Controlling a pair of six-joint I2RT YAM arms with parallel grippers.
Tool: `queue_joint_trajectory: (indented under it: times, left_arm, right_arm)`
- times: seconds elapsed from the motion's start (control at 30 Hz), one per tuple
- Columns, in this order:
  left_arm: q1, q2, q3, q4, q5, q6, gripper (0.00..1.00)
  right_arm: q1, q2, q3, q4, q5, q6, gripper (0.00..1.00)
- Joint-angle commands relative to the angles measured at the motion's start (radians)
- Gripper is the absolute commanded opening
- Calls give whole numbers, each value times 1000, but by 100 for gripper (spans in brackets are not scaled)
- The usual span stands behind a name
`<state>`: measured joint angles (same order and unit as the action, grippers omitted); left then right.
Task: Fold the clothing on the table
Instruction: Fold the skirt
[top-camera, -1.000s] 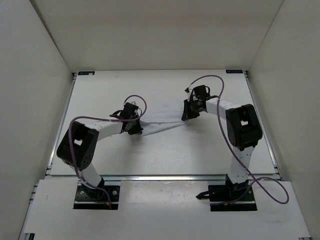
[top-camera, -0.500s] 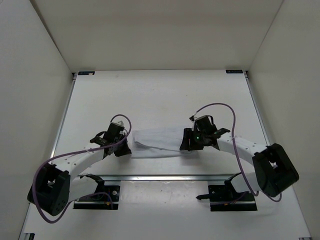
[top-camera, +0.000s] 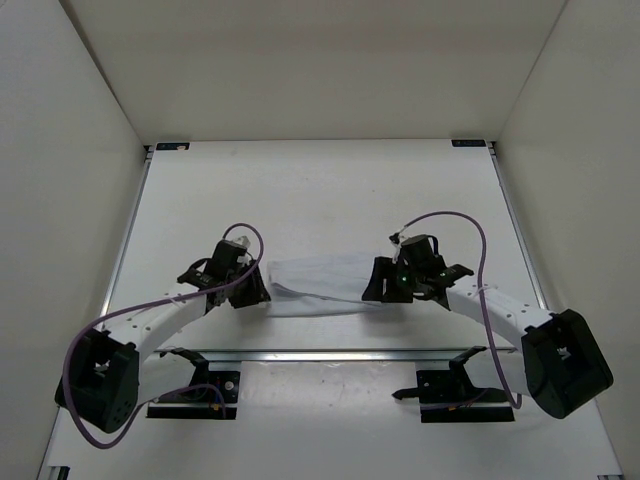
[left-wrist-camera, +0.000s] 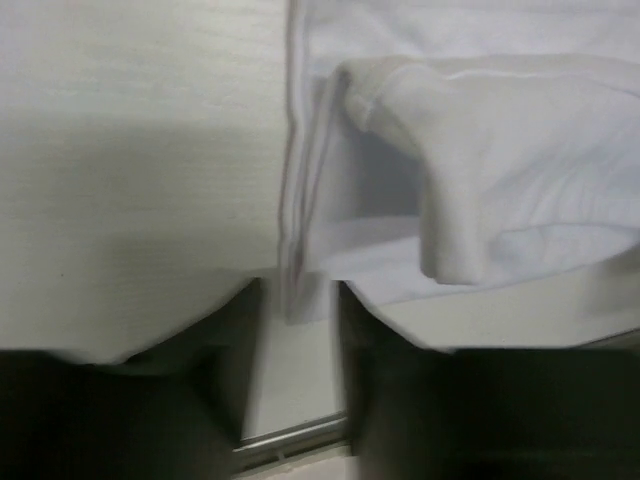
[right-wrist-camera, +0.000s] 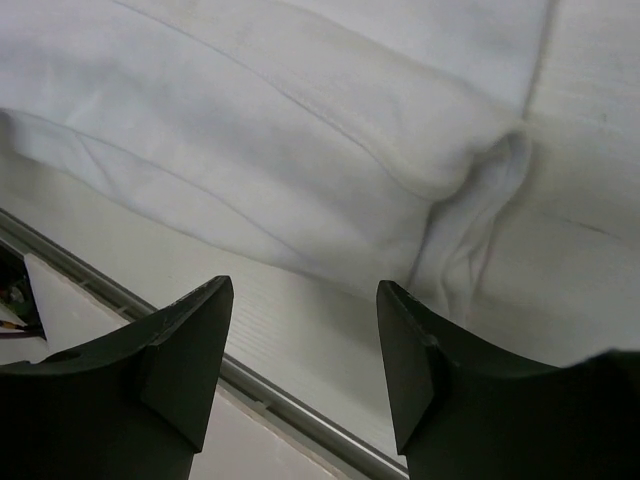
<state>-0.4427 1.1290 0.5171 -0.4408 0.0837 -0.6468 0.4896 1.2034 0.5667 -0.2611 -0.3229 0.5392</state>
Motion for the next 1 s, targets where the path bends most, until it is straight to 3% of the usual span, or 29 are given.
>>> queue_joint_trajectory:
  times: [0.0, 0.1, 0.2, 0.73, 0.97]
  left_arm:
    - [35, -9, 101, 48, 83, 30, 56]
    - [61, 28, 174, 39, 123, 42, 76]
    - [71, 49, 215, 53, 169, 27, 82]
    - [35, 64, 97, 132, 255, -158, 63]
    - [25, 81, 52, 201, 264, -206, 51]
  right_arm:
    - [-26, -28, -39, -7, -2, 2, 57]
    - [-40, -44, -68, 16, -4, 2, 57]
    - [-75, -50, -86, 43, -22, -1, 57]
    - [-154, -35, -91, 105, -76, -13, 59]
    - [-155, -14, -97, 105, -82, -15, 56]
